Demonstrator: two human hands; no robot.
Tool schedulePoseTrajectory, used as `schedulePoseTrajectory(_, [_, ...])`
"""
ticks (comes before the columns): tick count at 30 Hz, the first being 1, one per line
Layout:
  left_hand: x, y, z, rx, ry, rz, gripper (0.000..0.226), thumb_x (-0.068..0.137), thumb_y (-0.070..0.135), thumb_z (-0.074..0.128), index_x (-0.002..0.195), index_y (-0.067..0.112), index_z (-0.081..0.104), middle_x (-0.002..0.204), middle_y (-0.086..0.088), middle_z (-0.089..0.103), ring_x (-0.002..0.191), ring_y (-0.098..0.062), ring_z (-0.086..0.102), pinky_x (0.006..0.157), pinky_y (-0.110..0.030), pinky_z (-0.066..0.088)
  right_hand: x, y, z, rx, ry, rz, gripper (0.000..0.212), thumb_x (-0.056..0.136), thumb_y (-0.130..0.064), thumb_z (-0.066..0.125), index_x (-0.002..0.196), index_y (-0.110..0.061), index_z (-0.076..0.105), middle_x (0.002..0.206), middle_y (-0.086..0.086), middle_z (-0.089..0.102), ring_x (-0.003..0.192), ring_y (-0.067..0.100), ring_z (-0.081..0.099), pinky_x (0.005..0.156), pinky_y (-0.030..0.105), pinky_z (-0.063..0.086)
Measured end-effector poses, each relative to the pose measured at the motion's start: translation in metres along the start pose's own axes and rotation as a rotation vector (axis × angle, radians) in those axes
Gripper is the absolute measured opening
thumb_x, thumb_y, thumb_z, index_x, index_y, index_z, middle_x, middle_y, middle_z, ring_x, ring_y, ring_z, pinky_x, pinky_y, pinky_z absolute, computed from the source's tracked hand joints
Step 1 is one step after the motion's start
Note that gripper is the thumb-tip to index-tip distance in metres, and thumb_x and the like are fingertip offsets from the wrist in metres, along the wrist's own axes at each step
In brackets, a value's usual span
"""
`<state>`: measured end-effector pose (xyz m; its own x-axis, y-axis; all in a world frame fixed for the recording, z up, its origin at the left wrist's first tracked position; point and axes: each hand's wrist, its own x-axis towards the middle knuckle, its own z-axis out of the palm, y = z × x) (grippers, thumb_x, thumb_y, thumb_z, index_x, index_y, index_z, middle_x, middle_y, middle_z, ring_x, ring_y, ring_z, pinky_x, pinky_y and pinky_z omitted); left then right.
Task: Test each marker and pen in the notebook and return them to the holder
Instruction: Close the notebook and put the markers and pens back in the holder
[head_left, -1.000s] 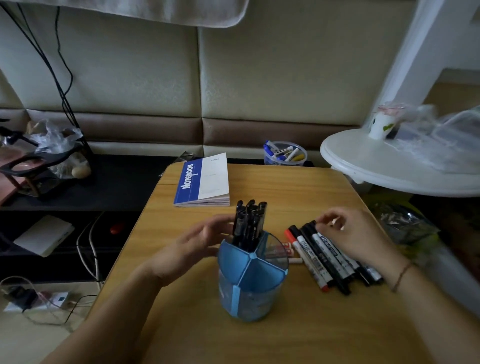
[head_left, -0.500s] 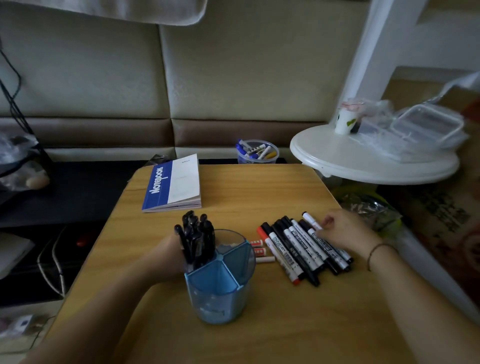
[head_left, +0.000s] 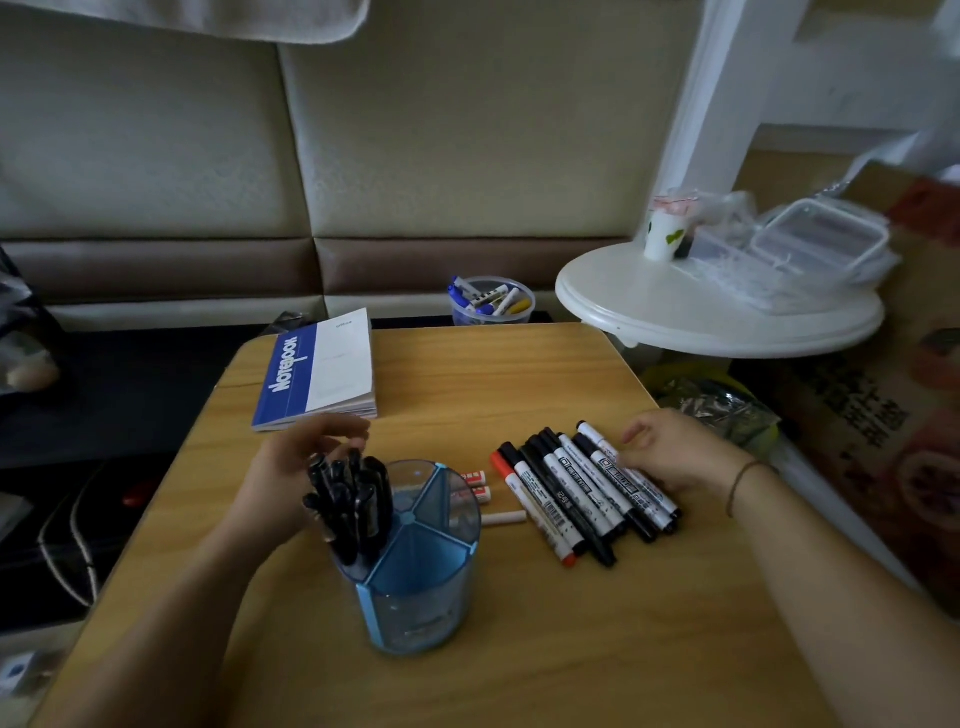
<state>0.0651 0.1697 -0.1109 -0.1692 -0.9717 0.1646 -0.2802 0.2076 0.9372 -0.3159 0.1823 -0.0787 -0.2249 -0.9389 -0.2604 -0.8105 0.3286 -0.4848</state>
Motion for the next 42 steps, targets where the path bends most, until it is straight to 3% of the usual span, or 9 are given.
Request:
schedulePoseTrajectory(7, [0.008,-0.003,0.014,-0.211,0.335,-0.006,0.013,0.093,0.011,0.061,0.103,0.018,0.066,0.095,-0.007,0.068,0.081,-0.018,0.061,0.072,-0.028,0.049,0.012,-0.013,0.004,-0.096,-0.095,0.021,0.009,0.089,-0.023,0.068,0.094,-0.016,0.068,0.087,0.003,0.07,0.083,0.025,0.071,0.07,0.036,0.06])
schedulePoseTrajectory(12, [0.007,-0.016,0.013,-0.163,0.334,-0.012,0.014,0.094,0.011,0.06,0.105,0.017,0.066,0.095,-0.005,0.068,0.08,-0.015,0.063,0.072,-0.026,0.048,0.009,-0.002,0.0,0.043,-0.017,0.002,0.011,0.095,-0.021,0.051,0.09,-0.012,0.051,0.077,0.006,0.057,0.063,0.02,0.053,0.054,0.027,0.04])
schedulePoseTrajectory(15, [0.008,-0.02,0.014,-0.175,0.336,0.0,0.014,0.094,0.009,0.06,0.103,0.018,0.067,0.093,-0.005,0.068,0.077,-0.014,0.062,0.071,-0.026,0.047,0.005,0.002,0.008,-0.074,-0.081,-0.02,0.026,0.092,-0.037,0.06,0.08,-0.016,0.049,0.066,0.0,0.047,0.054,0.015,0.041,0.052,0.027,0.033])
schedulePoseTrajectory(25, [0.006,-0.024,0.013,-0.233,0.339,0.018,0.014,0.094,0.01,0.06,0.103,0.018,0.067,0.091,-0.004,0.067,0.075,-0.013,0.062,0.072,-0.029,0.049,0.005,-0.007,0.008,-0.348,-0.101,-0.09,0.036,0.085,-0.036,0.063,0.061,-0.017,0.045,0.057,-0.002,0.044,0.048,0.014,0.039,0.045,0.024,0.028])
schedulePoseTrajectory(30, [0.004,-0.024,0.011,-0.265,0.352,0.024,0.014,0.094,0.009,0.061,0.101,0.02,0.067,0.09,-0.004,0.067,0.074,-0.014,0.061,0.073,-0.032,0.049,0.002,0.004,-0.006,-0.353,-0.058,-0.148,0.021,0.083,-0.025,0.065,0.072,-0.018,0.049,0.07,-0.002,0.054,0.057,0.012,0.05,0.051,0.024,0.035])
schedulePoseTrajectory(33, [0.004,-0.024,0.011,-0.285,0.362,0.032,0.015,0.094,0.008,0.06,0.101,0.02,0.066,0.09,-0.003,0.066,0.076,-0.015,0.061,0.075,-0.033,0.05,-0.004,0.023,-0.008,-0.233,-0.01,-0.319,0.028,0.083,-0.01,0.065,0.071,-0.03,0.049,0.069,-0.006,0.054,0.058,0.009,0.051,0.054,0.022,0.034])
schedulePoseTrajectory(36, [0.005,-0.026,0.01,-0.292,0.354,0.052,0.015,0.094,0.008,0.059,0.102,0.018,0.066,0.091,-0.005,0.066,0.077,-0.017,0.061,0.075,-0.033,0.05,-0.012,0.039,-0.014,-0.33,0.045,-0.526,0.034,0.084,-0.014,0.07,0.081,-0.043,0.053,0.072,-0.013,0.061,0.068,0.002,0.056,0.057,0.023,0.04])
schedulePoseTrajectory(39, [0.009,-0.034,0.012,-0.228,0.311,0.063,0.017,0.094,0.008,0.06,0.103,0.02,0.067,0.09,-0.002,0.067,0.077,-0.014,0.062,0.073,-0.029,0.05,-0.016,0.038,-0.012,-0.373,0.07,-0.642,0.024,0.081,-0.017,0.075,0.092,-0.036,0.065,0.085,-0.017,0.067,0.079,0.002,0.06,0.067,0.029,0.052])
schedulePoseTrajectory(42, [0.014,-0.044,0.018,-0.076,0.234,0.108,0.02,0.093,0.009,0.062,0.102,0.026,0.068,0.089,0.001,0.069,0.078,-0.014,0.066,0.071,-0.026,0.052,-0.015,0.019,-0.005,-0.15,-0.014,-0.466,0.016,0.083,-0.034,0.072,0.09,-0.021,0.067,0.076,-0.007,0.066,0.065,0.008,0.059,0.06,0.026,0.049])
